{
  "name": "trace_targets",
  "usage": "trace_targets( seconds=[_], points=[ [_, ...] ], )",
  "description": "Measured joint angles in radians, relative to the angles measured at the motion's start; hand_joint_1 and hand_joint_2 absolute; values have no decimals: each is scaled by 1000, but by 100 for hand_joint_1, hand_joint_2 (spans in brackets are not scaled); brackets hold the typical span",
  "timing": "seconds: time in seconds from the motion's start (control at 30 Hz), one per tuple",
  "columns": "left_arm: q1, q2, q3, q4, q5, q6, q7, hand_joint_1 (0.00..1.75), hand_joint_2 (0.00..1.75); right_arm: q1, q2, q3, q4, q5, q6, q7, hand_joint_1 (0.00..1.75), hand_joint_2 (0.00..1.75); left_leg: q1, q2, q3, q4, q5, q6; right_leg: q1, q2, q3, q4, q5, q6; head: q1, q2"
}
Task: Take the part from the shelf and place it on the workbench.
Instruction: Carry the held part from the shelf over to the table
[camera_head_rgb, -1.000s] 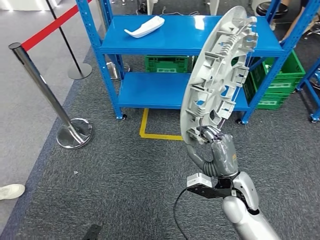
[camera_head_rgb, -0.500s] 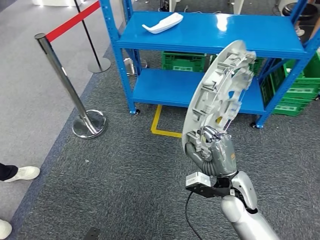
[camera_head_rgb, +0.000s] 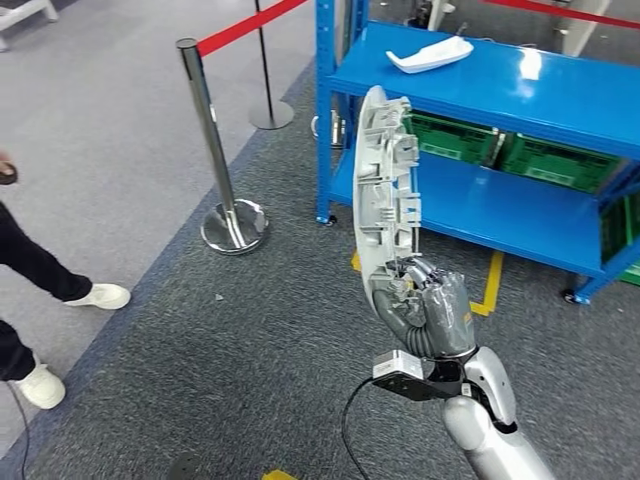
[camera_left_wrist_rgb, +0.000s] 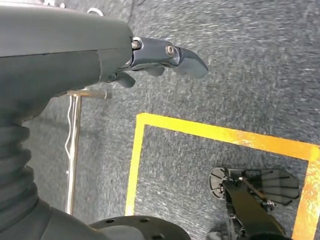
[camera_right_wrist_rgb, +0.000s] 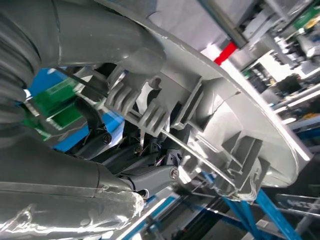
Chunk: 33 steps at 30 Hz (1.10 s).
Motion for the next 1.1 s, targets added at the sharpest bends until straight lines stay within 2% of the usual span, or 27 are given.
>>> trace_targets(
  seconds=[0.07, 0.1, 0.13, 0.17, 0.23, 0.3, 0.33, 0.37, 0.4, 0.43, 0.47, 0.5, 0.57, 0.6, 0.67, 0.7, 0.73, 0.8, 0.83, 0.87, 0.9, 0.93, 0.97, 1.03, 1.07, 1.1],
  points=[
    [-1, 0, 0, 0, 0, 0, 0, 0, 175, -1, 0, -1, 0, 1, 0, 0, 175, 175, 0, -21, -8, 4, 4, -9, -4, 37, 40, -85, 23, -4, -1, 0],
    [0, 0, 0, 0, 0, -1, 0, 0, 175, -1, 0, -1, -1, 2, 0, 0, 175, 175, 2, -30, -13, 4, 7, -16, -3, 41, 45, -96, 20, -7, -1, 0],
    [1, 0, 0, 0, 0, -1, 0, 0, 175, -1, 0, -1, -1, 2, 0, -1, 175, 175, 4, -39, -16, 1, 11, -22, -2, 33, 45, -98, 21, -10, -1, 0],
    [4, 1, 0, 0, 0, -1, 0, 0, 175, -1, 0, -1, -1, 3, 0, 0, 175, 175, 4, -37, -19, 1, 11, -27, -3, 23, 46, -100, 23, -16, -1, 0],
    [5, 2, 0, 0, 0, 0, 0, 0, 175, -1, 2, -1, -4, 4, 0, 0, 175, 175, 1, 5, -40, 39, -15, -39, -7, 0, 48, -106, 27, -26, -9, 0],
    [1, 2, 0, 0, 0, 0, -1, 0, 175, 1, 2, -1, -6, 5, 0, -1, 175, 175, 0, 60, -93, 147, -74, -49, -7, -27, 49, -107, 28, -31, -19, 0],
    [-1, 2, 0, 0, 0, 0, -1, 0, 175, 1, 2, -1, -6, 6, 0, -1, 175, 175, 2, 72, -124, 209, -99, -52, -6, -41, 49, -107, 27, -32, -20, 0],
    [-2, 2, 0, 0, 0, 0, -2, 0, 175, 1, 2, -1, -6, 6, 0, -1, 175, 175, 3, 78, -145, 253, -111, -54, -6, -55, 49, -107, 26, -32, -21, 0],
    [-2, 2, 0, 0, 0, 0, -3, 0, 175, 2, 2, -1, -6, 6, 0, -1, 175, 175, 4, 81, -150, 264, -104, -55, -6, -68, 50, -107, 25, -32, -21, 0],
    [-1, 2, 0, 0, 0, 0, -3, 0, 175, 2, 2, -1, -6, 6, 0, -1, 175, 175, 5, 85, -135, 237, -80, -55, -7, -81, 51, -107, 24, -31, -21, 0],
    [-1, 3, 0, 0, 0, 0, -4, 0, 175, 2, 2, -1, -6, 6, 0, 0, 175, 175, 6, 96, -103, 180, -47, -54, -7, -92, 53, -107, 22, -29, -21, 0],
    [-2, 3, 0, 0, 0, 0, -4, 0, 175, 2, 2, -1, -7, 6, 0, 0, 175, 175, 3, 118, -67, 114, -21, -53, -5, -103, 55, -107, 20, -24, -21, 0],
    [-5, 3, 0, 0, 0, 0, -5, 0, 175, 2, 2, -2, -9, 6, 0, 0, 175, 175, -2, 151, -18, 22, 2, -41, 3, -121, 58, -106, 14, -14, -22, 0],
    [-6, 3, 0, 0, 0, 0, -6, 0, 175, 2, 2, -2, -10, 6, 0, -1, 175, 175, -5, 156, -13, 8, 0, -34, 7, -130, 61, -108, 12, -9, -21, 0],
    [-3, 3, 0, 0, 0, 0, -6, 0, 175, 0, 2, -2, -11, 6, -1, -1, 175, 175, -4, 134, -14, 3, 0, -17, 7, -146, 69, -113, 7, 2, -18, 0],
    [-1, 3, 0, 0, 0, 0, -6, 0, 175, -1, 2, -1, -11, 6, -1, -1, 175, 175, -2, 122, -13, 2, 0, -10, 5, -135, 70, -108, -1, 7, -17, 0],
    [-1, 3, 0, 0, 0, 0, -6, 0, 175, -1, 2, -1, -12, 6, -1, -1, 175, 175, 0, 111, -11, 0, 2, -3, 3, -115, 62, -85, -18, 10, -16, 0],
    [-3, 3, 0, 0, 0, -2, -6, 0, 175, 0, 2, -2, -12, 6, -1, -1, 175, 175, 1, 88, -10, 0, 2, 7, 2, -63, 13, 26, -77, 12, -11, 0],
    [-3, 3, 0, 0, 0, -2, -6, 0, 175, 1, 2, -2, -12, 6, -1, -1, 175, 175, 0, 75, -10, 0, 2, 10, 4, -49, -22, 96, -105, 11, -10, 0],
    [-3, 3, 0, 0, 0, -3, -6, 0, 175, 3, 2, -2, -12, 6, -1, -1, 175, 175, -1, 61, -10, 0, 2, 11, 5, -43, -51, 149, -120, 9, -9, 0],
    [-2, 3, 0, 0, 0, -3, -6, 0, 175, 4, 2, -2, -12, 6, -1, -1, 175, 175, -2, 46, -9, 0, 2, 12, 6, -40, -66, 170, -115, 8, -9, 0],
    [-1, 3, 0, 0, 0, -3, -6, 0, 175, 4, 2, -2, -12, 6, -1, -1, 175, 175, -2, 32, -8, 0, 2, 12, 7, -37, -62, 150, -92, 5, -9, 0],
    [-1, 3, 0, 0, 0, -4, -6, 0, 175, 4, 2, -2, -12, 6, -1, -1, 175, 175, -2, 18, -7, 0, 3, 11, 7, -31, -40, 96, -55, 1, -9, 0],
    [-1, 2, 0, 0, 0, -4, -6, 0, 175, 4, 2, -2, -12, 6, -1, -1, 175, 175, -2, -8, -8, 3, 5, 6, 3, 8, 18, -38, 6, -5, -9, 0],
    [-1, 2, 0, 0, 0, -4, -6, 0, 175, 4, 2, -2, -12, 7, -1, -1, 175, 175, -2, -20, -10, 4, 7, 2, 1, 26, 38, -82, 21, -7, -9, 0],
    [-1, 1, 0, 0, 0, -4, -5, 0, 175, 4, 2, -2, -12, 7, -1, -1, 175, 175, 0, -30, -14, 4, 9, -4, 1, 38, 48, -103, 23, -8, -10, 0]
  ],
)
